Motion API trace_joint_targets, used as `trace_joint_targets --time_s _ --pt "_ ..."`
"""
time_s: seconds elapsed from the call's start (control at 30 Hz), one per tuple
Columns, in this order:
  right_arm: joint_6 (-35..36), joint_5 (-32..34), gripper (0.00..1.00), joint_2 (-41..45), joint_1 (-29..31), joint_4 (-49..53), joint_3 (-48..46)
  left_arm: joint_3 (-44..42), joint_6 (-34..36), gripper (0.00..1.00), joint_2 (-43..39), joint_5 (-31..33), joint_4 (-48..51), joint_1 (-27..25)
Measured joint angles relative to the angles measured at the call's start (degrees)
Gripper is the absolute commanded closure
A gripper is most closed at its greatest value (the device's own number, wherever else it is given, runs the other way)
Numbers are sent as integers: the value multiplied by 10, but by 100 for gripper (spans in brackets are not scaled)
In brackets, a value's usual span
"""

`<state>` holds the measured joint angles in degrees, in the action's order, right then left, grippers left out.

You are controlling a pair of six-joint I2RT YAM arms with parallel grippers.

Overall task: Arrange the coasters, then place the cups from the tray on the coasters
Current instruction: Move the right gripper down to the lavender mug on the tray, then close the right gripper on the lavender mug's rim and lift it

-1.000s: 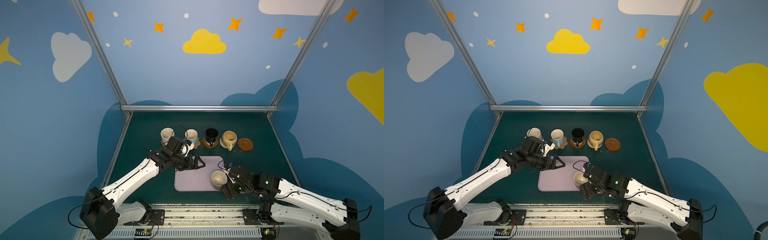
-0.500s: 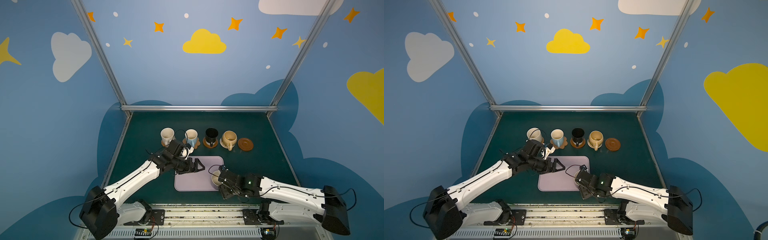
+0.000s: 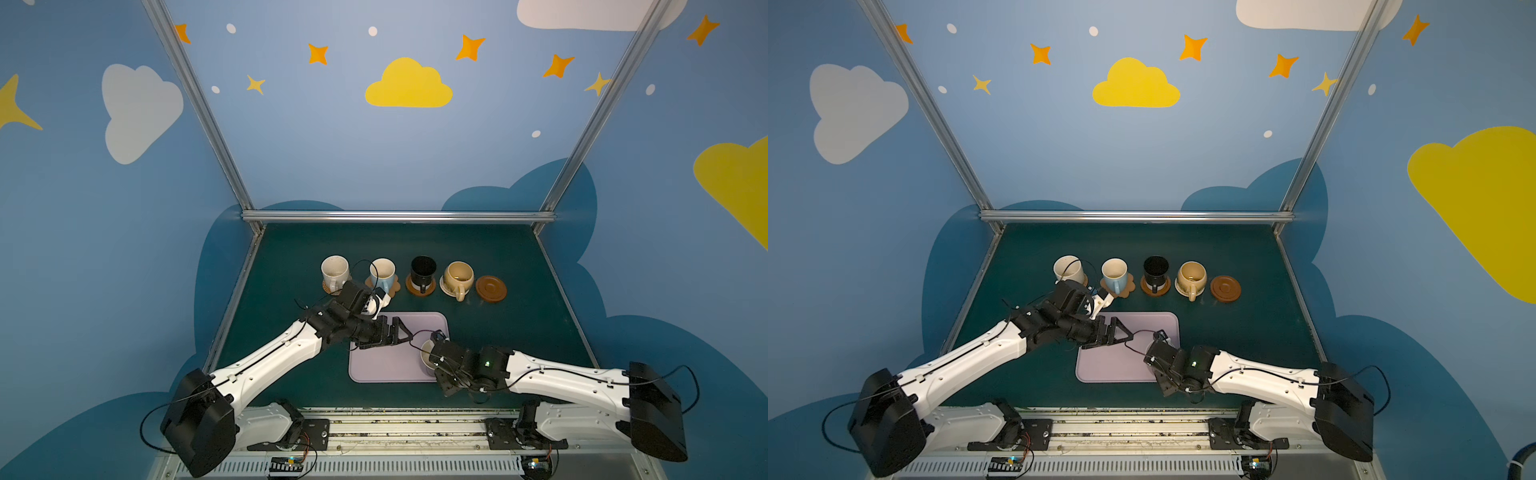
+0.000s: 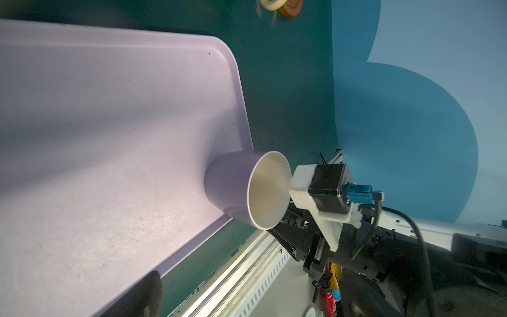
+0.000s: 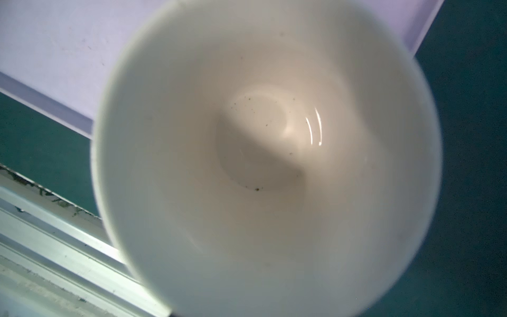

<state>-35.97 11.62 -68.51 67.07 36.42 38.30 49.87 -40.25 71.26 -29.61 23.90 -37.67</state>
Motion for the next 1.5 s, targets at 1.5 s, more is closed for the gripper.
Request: trace_joint_targets --time_s 1.5 --pt "-14 32 100 104 -21 78 49 -12 -51 0 -9 10 -51 -11"
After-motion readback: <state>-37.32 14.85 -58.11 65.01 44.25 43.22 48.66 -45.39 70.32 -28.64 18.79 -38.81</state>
